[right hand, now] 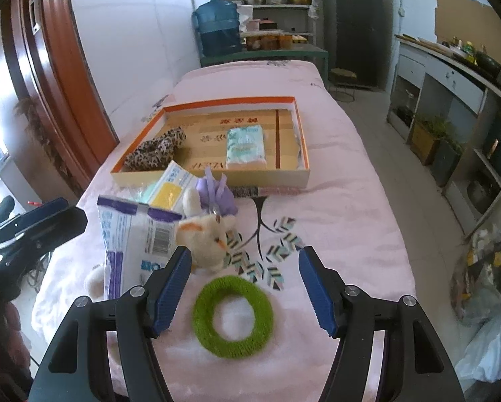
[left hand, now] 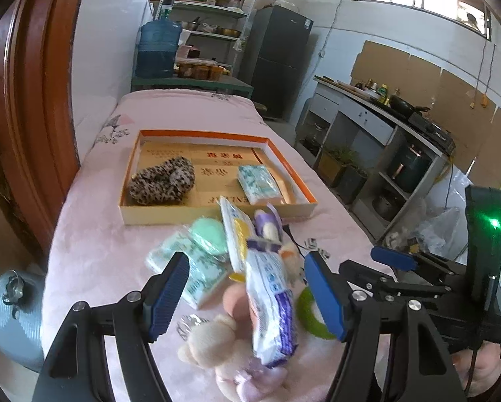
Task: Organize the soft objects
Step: 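Withdraw both open tools from the box back toward the remaining items, then grasp the white-purple wipes pack with the left tool while the right tool grasps the green sponge ring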
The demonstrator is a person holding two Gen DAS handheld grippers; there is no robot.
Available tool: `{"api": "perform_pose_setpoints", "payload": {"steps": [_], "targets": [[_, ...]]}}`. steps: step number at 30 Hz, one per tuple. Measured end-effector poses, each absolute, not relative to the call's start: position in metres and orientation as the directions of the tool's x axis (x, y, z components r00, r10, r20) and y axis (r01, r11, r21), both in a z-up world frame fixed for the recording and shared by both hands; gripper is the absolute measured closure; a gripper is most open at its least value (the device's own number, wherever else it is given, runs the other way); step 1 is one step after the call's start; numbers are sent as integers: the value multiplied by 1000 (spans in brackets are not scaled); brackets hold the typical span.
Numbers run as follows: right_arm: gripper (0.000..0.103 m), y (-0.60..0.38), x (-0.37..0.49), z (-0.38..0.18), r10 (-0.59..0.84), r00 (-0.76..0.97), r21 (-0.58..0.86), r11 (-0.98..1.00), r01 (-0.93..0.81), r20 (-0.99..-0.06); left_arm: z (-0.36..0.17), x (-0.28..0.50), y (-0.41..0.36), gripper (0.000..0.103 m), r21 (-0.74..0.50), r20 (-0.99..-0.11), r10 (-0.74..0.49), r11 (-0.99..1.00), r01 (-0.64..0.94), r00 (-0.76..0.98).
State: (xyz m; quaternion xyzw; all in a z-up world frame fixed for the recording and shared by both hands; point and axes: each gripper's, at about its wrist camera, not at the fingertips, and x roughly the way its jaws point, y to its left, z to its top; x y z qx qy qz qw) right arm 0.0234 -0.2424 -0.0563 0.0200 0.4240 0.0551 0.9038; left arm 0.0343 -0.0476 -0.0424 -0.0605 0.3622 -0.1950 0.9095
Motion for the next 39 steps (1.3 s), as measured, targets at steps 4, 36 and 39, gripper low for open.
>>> {"api": "perform_pose_setpoints", "payload": {"steps": [4, 36, 39], "targets": [[35, -246, 21, -64, 110, 622, 88, 994, -66, -775, -53, 28, -58, 32, -255, -643, -417, 907, 334, 642], [35, -256, 30, -116, 123, 533, 123, 992, -35, -837, -93, 33, -77, 53, -326, -694, -468, 882, 341, 547], [35, -254, 31, -121, 135, 522, 132, 990, -44, -842, -93, 33, -78, 73, -332, -689, -479, 876, 351, 544]]}}
